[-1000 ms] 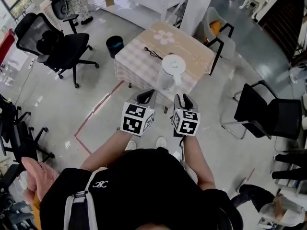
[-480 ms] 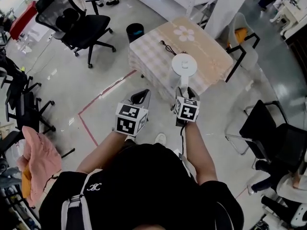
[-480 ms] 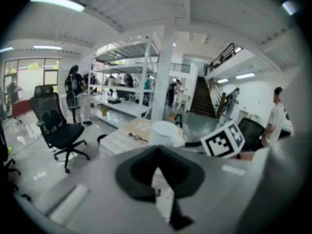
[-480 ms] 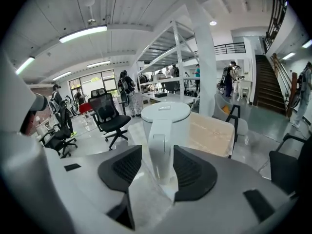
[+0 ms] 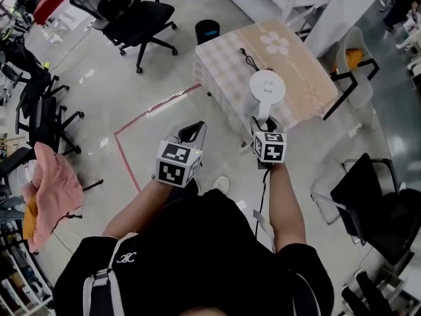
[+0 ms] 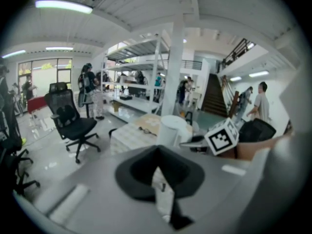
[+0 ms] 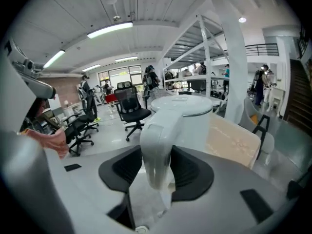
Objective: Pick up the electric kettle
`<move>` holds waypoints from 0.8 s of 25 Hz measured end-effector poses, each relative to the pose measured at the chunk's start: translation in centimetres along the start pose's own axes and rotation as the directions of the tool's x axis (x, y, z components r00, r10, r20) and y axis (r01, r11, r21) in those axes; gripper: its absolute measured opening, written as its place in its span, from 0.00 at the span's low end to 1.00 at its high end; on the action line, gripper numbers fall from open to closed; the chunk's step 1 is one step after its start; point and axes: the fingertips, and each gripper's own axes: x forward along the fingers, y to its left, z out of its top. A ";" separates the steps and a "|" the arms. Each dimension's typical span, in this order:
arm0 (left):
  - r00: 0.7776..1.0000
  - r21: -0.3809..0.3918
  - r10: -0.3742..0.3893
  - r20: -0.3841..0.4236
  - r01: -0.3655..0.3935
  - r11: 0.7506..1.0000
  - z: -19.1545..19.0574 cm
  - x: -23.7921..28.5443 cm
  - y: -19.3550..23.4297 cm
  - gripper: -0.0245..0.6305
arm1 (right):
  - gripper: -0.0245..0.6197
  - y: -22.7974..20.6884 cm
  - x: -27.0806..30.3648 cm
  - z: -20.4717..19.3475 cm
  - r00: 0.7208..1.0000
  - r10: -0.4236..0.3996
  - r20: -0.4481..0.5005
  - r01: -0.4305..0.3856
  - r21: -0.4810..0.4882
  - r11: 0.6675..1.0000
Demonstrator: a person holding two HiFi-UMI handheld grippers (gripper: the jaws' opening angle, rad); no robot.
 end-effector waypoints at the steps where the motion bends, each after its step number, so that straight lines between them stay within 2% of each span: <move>1: 1.000 -0.007 0.010 -0.004 -0.010 1.000 -0.3 -0.2 0.2 0.04 | 0.31 0.1 0.2 0.0 0.999 0.045 0.005 -0.045 -0.004 0.999; 4: 0.999 -0.024 0.038 -0.018 -0.039 0.999 -1.0 -0.6 0.8 0.04 | 0.31 0.5 0.9 -0.4 0.984 0.177 -0.010 -0.177 -0.023 0.984; 7: 0.998 -0.034 0.057 -0.030 -0.058 0.998 -1.4 -0.6 1.1 0.04 | 0.30 0.9 2.0 -1.1 0.962 0.271 -0.043 -0.273 -0.050 0.961; 11: 0.997 -0.027 0.073 -0.037 -0.074 0.997 -1.6 -0.7 1.2 0.04 | 0.26 1.8 3.4 -1.7 0.944 0.324 -0.067 -0.329 -0.089 0.940; 16: 0.995 -0.029 0.088 -0.046 -0.089 0.996 -1.9 -0.8 1.6 0.04 | 0.24 2.8 4.2 -1.8 0.921 0.387 -0.048 -0.389 -0.040 0.921; 20: 0.996 -0.027 0.084 -0.040 -0.085 0.996 -1.6 -1.0 1.3 0.04 | 0.22 3.5 4.4 -1.9 0.907 0.410 -0.094 -0.419 -0.111 0.901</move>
